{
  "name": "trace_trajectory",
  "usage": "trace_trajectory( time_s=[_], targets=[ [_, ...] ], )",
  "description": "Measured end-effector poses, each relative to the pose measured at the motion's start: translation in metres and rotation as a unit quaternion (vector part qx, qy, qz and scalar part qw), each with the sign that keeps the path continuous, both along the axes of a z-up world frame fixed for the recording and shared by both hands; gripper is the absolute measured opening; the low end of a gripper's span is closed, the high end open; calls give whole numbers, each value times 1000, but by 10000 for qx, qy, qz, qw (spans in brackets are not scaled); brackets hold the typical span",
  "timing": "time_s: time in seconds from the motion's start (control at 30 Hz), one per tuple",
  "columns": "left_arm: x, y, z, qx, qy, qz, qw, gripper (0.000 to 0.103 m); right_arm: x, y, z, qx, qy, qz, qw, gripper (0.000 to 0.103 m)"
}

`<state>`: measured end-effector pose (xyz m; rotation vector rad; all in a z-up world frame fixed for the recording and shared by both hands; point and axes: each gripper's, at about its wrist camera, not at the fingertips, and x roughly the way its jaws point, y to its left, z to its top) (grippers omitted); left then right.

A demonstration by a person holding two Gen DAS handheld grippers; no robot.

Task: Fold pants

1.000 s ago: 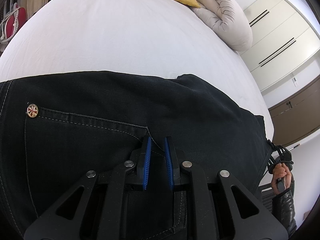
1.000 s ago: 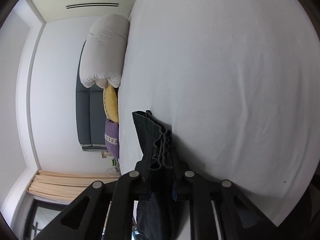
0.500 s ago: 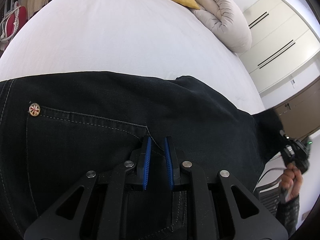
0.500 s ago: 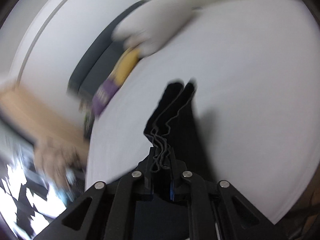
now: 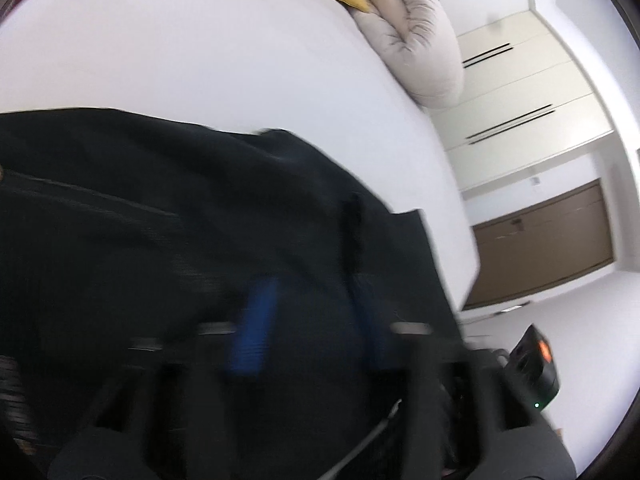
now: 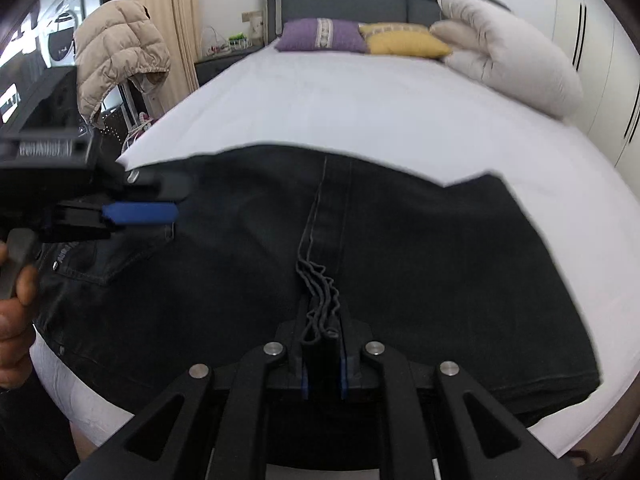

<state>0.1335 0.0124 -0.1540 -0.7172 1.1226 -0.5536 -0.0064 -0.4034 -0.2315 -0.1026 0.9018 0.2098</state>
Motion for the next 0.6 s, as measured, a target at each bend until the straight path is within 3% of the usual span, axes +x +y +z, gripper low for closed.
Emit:
trace_trajectory(
  time_s=[0.13, 0.37, 0.43, 0.5, 0.6],
  targets=[
    [15, -28, 5, -412, 177, -280, 9986, 93, -4, 4, 15, -33, -292, 44, 9996, 12],
    [42, -60, 4, -410, 501, -607, 9960, 93, -16, 12, 43, 92, -685, 164, 9975, 12],
    [45, -64, 5, -293, 529, -653, 9960, 84, -16, 18, 45, 43, -698, 251, 9972, 12],
    [47, -65, 3, -227, 583, -756, 9952, 31, -15, 24, 45, -40, -700, 348, 9969, 12],
    [48, -55, -1, -73, 647, -817, 9945, 17, -15, 32, 42, -87, -631, 489, 9968, 12]
  ],
)
